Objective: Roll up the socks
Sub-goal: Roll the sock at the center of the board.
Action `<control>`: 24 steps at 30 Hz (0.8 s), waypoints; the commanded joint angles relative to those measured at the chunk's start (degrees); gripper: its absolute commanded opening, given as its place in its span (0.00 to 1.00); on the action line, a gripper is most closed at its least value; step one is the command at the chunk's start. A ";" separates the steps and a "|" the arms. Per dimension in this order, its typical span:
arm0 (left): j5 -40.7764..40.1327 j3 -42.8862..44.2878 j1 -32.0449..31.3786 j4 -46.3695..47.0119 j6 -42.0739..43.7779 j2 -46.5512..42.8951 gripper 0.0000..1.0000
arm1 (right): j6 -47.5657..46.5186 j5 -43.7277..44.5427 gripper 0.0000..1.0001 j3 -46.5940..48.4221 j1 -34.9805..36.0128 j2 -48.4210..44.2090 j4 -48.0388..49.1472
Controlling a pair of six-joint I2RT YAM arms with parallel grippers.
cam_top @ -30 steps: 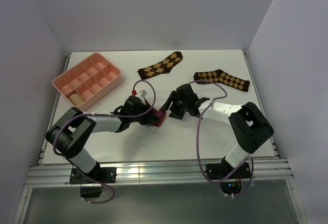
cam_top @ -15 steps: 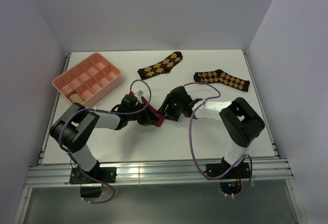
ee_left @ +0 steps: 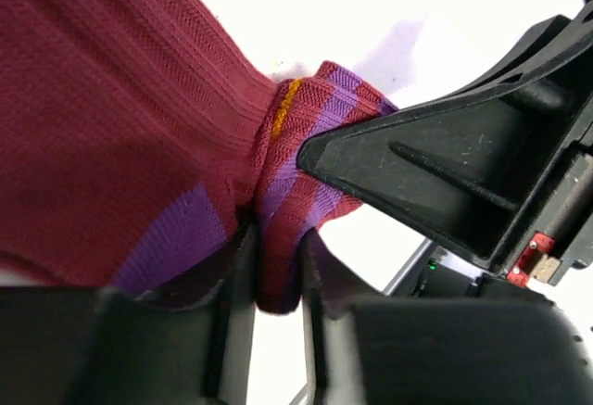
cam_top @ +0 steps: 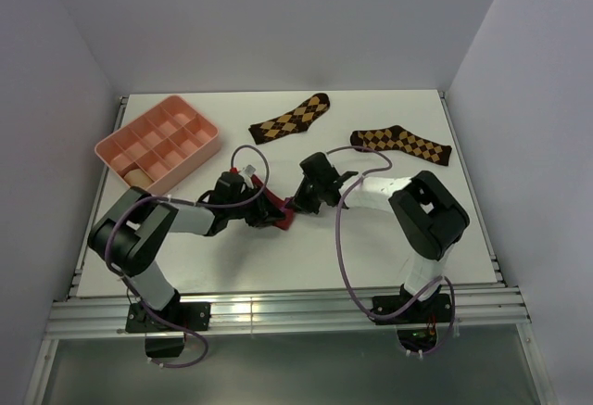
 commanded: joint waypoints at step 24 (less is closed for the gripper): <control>-57.41 10.62 -28.84 -16.77 35.15 -8.93 0.52 | -5.42 0.85 0.02 16.71 0.26 8.28 -25.31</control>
